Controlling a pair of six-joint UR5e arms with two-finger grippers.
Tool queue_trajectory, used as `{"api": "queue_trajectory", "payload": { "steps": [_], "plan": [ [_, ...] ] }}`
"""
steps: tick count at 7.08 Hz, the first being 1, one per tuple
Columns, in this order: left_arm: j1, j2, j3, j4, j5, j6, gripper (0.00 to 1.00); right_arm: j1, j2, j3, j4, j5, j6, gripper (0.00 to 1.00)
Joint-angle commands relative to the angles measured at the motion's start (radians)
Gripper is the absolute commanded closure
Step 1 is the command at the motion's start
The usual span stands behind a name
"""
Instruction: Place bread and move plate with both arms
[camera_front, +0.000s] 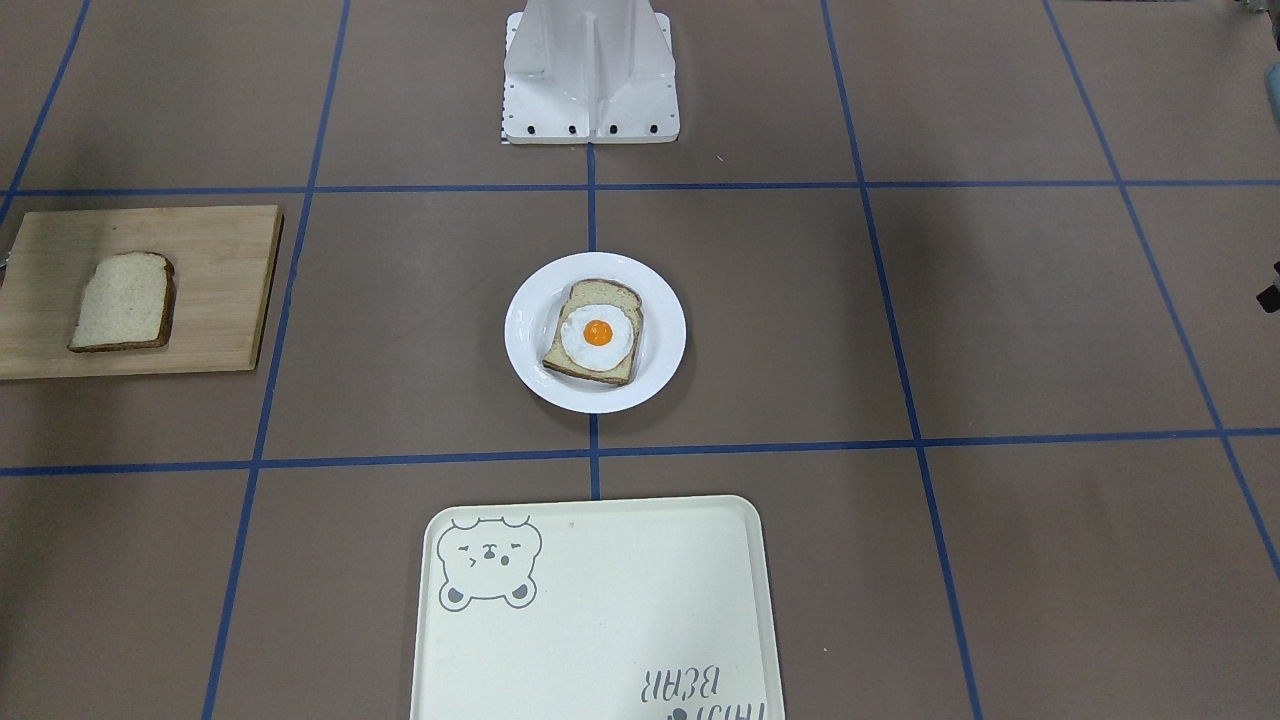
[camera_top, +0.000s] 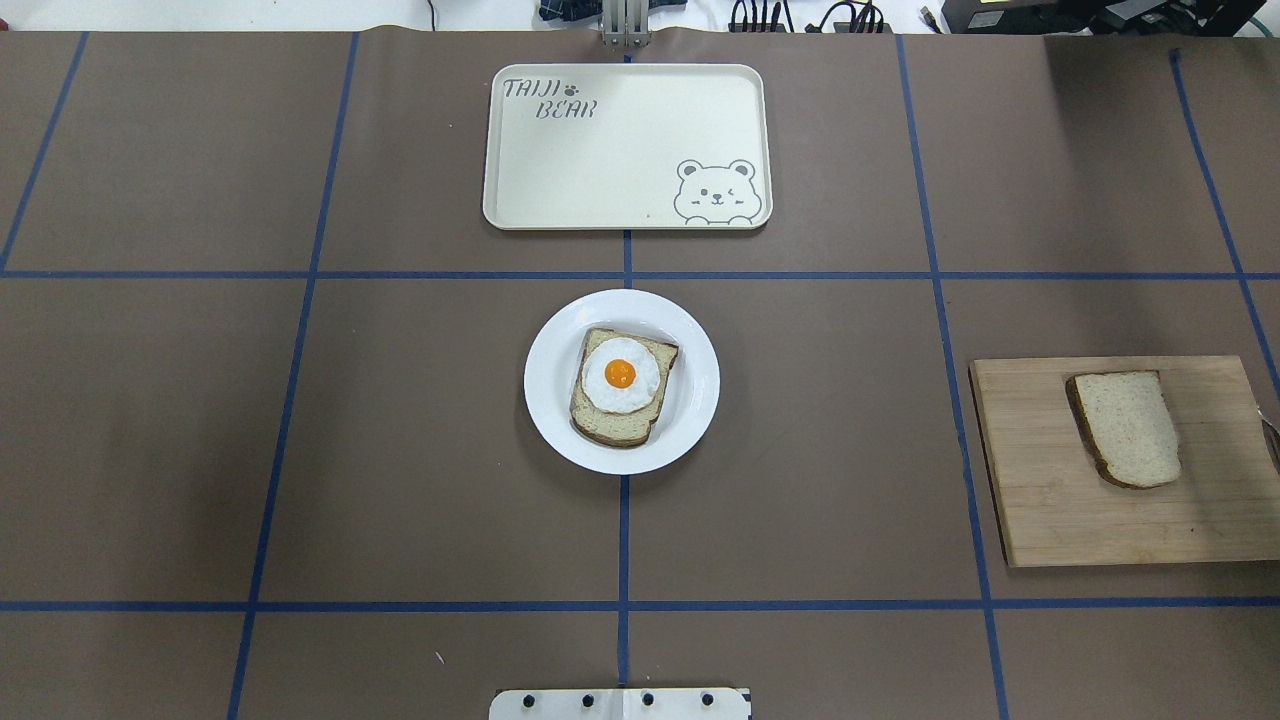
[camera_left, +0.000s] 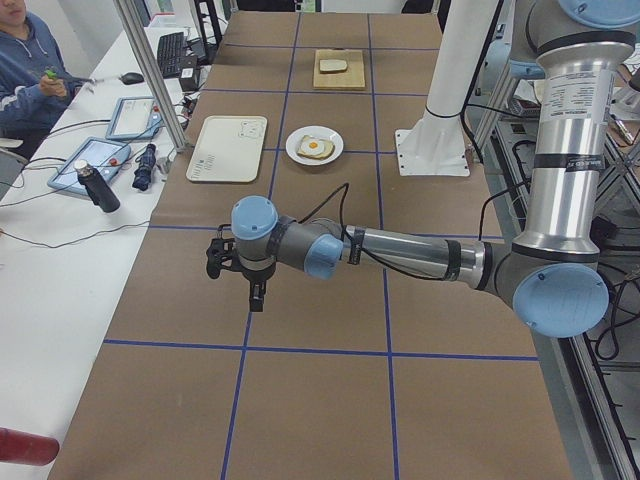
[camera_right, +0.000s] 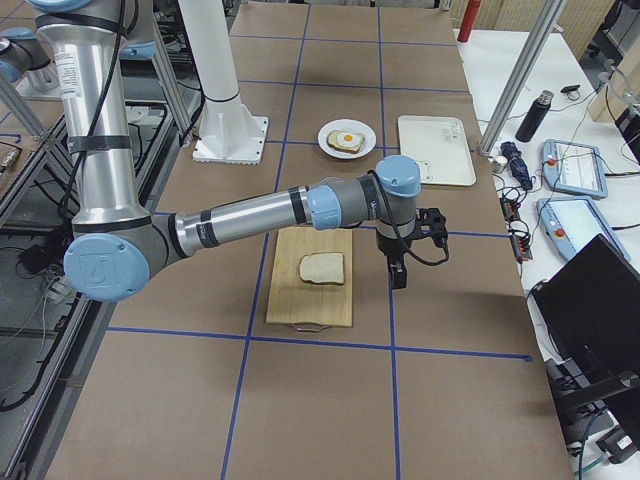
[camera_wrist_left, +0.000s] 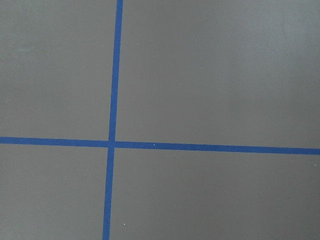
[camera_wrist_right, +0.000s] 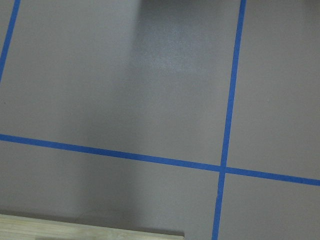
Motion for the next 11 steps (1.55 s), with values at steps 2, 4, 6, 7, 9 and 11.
{"api": "queue_trajectory", "payload": {
  "steps": [2,4,6,7,9,11],
  "plan": [
    [0.000,-0.005,-0.008,-0.020,-0.006,-0.001,0.02,-0.015,-0.002,-0.030,0.003,-0.002,-0.003,0.00],
    [0.001,-0.010,-0.008,-0.036,-0.003,-0.018,0.02,-0.047,0.002,-0.045,0.004,-0.006,0.009,0.00],
    [0.006,-0.001,-0.017,-0.039,-0.012,-0.013,0.02,-0.056,0.004,-0.034,0.004,-0.003,0.009,0.00],
    [0.008,-0.005,-0.008,-0.039,-0.011,-0.013,0.02,-0.056,0.001,-0.034,0.004,0.022,0.011,0.00],
    [0.009,0.001,-0.016,-0.041,-0.011,-0.012,0.02,-0.087,-0.002,-0.022,0.006,0.105,0.014,0.00],
    [0.012,0.021,-0.020,-0.054,-0.009,-0.015,0.02,-0.143,0.004,0.002,0.006,0.109,0.011,0.00]
  ]
}}
